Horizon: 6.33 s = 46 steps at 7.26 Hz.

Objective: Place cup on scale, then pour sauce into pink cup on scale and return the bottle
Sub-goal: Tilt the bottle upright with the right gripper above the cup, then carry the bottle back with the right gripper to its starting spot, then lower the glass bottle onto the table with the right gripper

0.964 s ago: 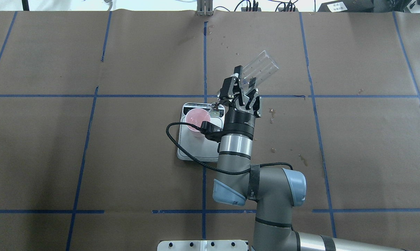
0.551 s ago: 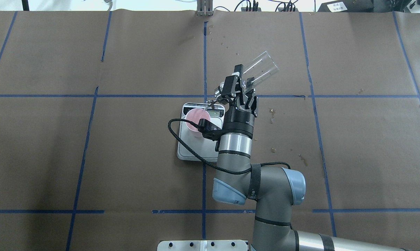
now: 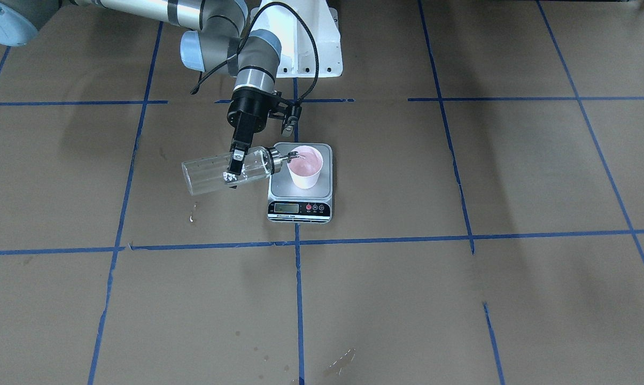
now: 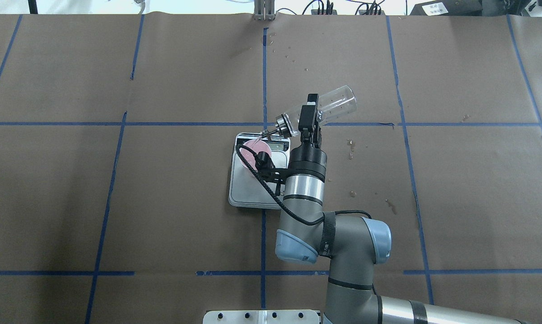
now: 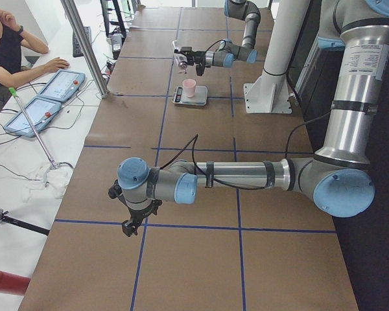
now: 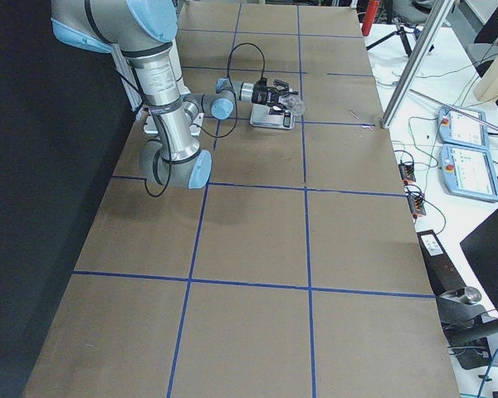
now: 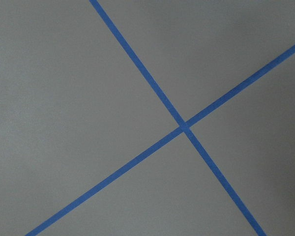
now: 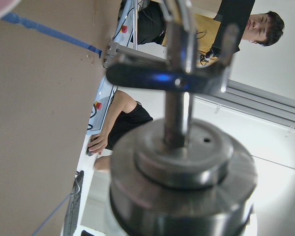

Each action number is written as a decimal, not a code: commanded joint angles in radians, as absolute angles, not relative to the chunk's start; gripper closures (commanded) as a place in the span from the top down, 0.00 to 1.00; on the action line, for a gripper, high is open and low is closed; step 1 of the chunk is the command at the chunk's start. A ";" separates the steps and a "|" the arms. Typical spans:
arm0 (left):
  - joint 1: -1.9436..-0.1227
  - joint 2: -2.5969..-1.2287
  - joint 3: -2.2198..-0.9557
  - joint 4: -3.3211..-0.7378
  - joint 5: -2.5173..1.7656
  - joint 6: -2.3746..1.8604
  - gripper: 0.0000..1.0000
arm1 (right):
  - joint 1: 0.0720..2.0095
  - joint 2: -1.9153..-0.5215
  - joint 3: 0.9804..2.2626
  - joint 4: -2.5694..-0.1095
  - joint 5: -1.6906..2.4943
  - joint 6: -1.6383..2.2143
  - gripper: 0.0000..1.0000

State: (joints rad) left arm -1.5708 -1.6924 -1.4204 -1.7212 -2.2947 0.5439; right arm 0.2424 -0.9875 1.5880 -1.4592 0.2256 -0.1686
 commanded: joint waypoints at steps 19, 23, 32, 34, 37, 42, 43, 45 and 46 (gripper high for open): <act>-1.583 -1.710 -1.495 -1.713 -2.290 0.541 1.00 | 0.591 -1.364 1.971 -1.335 1.112 1.344 0.00; -1.588 -1.710 -1.499 -1.712 -2.290 0.541 1.00 | 0.571 -1.449 1.943 -1.319 1.088 1.435 0.00; -1.588 -1.710 -1.500 -1.712 -2.290 0.541 1.00 | 0.405 -1.483 1.904 -1.324 0.903 1.496 0.00; -1.588 -1.710 -1.502 -1.713 -2.290 0.541 1.00 | 0.406 -1.483 1.896 -1.324 0.945 1.494 0.00; -1.588 -1.710 -1.512 -1.713 -2.290 0.541 1.00 | 0.408 -1.486 1.898 -1.325 0.969 1.494 0.00; -1.588 -1.710 -1.519 -1.713 -2.289 0.535 1.00 | 0.408 -1.496 1.898 -1.325 0.968 1.488 0.30; -1.586 -1.710 -1.519 -1.713 -2.289 0.535 1.00 | 0.408 -1.494 1.899 -1.324 0.968 1.486 0.49; -1.586 -1.710 -1.519 -1.713 -2.289 0.535 1.00 | 0.408 -1.496 1.899 -1.325 0.966 1.486 0.84; -1.586 -1.712 -1.519 -1.713 -2.289 0.535 1.00 | 0.408 -1.496 1.899 -1.324 0.966 1.486 0.96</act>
